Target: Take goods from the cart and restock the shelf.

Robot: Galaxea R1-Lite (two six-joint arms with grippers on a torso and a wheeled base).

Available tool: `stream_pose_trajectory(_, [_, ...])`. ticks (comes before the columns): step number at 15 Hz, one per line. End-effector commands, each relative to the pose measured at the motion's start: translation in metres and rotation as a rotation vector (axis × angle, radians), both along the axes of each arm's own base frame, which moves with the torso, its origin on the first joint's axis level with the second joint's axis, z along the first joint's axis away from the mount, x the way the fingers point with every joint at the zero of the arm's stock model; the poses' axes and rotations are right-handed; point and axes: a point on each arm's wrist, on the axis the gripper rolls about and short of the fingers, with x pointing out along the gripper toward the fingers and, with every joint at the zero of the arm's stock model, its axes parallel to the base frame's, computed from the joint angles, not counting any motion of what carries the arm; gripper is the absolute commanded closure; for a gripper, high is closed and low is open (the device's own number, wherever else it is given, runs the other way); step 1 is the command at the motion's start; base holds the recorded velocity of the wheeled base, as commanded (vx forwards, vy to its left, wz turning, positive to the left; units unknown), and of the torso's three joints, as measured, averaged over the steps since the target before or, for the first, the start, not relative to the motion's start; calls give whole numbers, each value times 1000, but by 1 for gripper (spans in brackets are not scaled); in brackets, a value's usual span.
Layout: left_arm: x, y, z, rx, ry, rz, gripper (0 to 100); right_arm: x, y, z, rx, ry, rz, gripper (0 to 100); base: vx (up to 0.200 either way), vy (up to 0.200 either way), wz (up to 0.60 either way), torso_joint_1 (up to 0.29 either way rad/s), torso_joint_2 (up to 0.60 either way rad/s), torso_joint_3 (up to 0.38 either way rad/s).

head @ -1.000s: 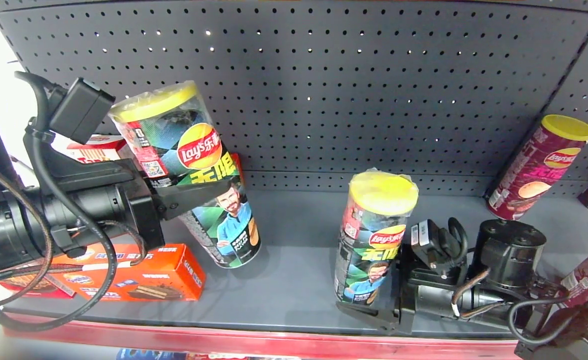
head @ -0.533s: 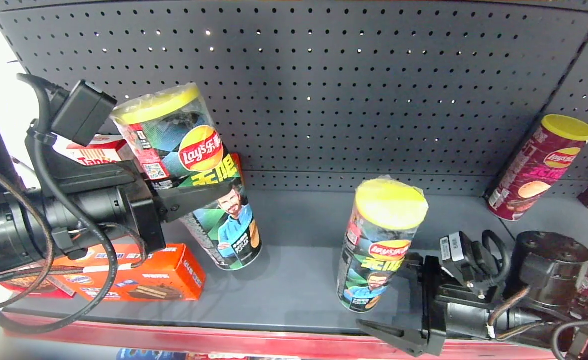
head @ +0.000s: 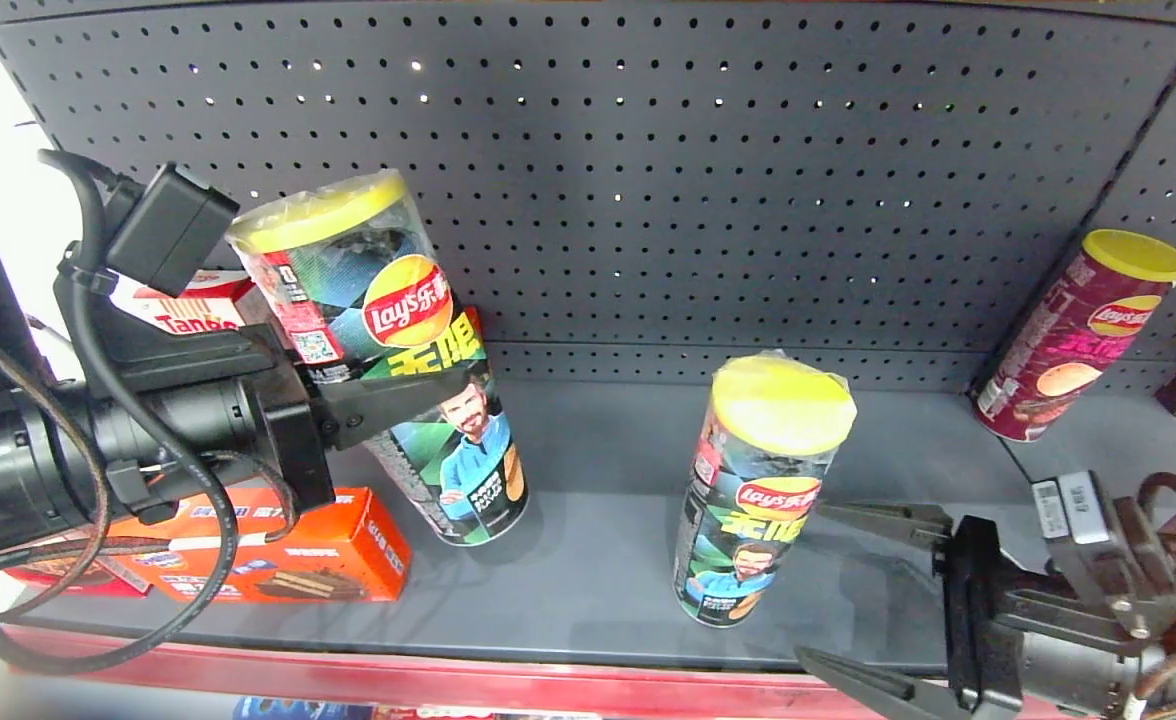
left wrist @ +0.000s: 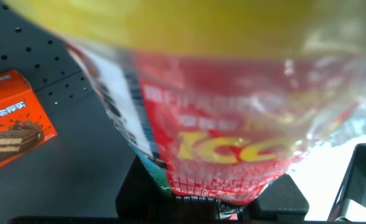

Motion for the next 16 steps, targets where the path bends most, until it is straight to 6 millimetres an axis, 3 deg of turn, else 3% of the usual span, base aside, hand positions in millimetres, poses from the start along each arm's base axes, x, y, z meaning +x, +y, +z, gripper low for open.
stream_pose_trajectory(1, [0, 0, -1, 0, 2, -1, 100, -34, -20, 17, 49, -90, -8, 0, 0, 0, 0, 0, 0, 0])
stream_pose_trajectory(3, [-3, 1, -1, 0, 1, -1, 100, -51, -33, 22, 55, -102, -29, 0, 0, 0, 0, 0, 0, 0])
stream_pose_trajectory(7, [-12, 3, 0, -3, -7, -5, 100, -106, -65, 24, 42, -70, -198, 0, 0, 0, 0, 0, 0, 0])
stream_pose_trajectory(8, [-12, 3, 0, -3, -7, -5, 100, -106, -65, 24, 42, -70, -198, 0, 0, 0, 0, 0, 0, 0])
stream_pose_trajectory(9, [-17, 5, -2, -2, -4, -5, 100, -131, -79, 15, 37, -57, -238, 0, 0, 0, 0, 0, 0, 0])
stream_pose_trajectory(10, [-17, 5, -3, -1, -2, -4, 100, -142, -85, 8, 31, -49, -256, 0, 0, 0, 0, 0, 0, 0])
stream_pose_trajectory(16, [-21, 7, -1, -4, -9, -7, 100, -188, -102, -44, 76, 47, -498, 0, 0, 0, 0, 0, 0, 0])
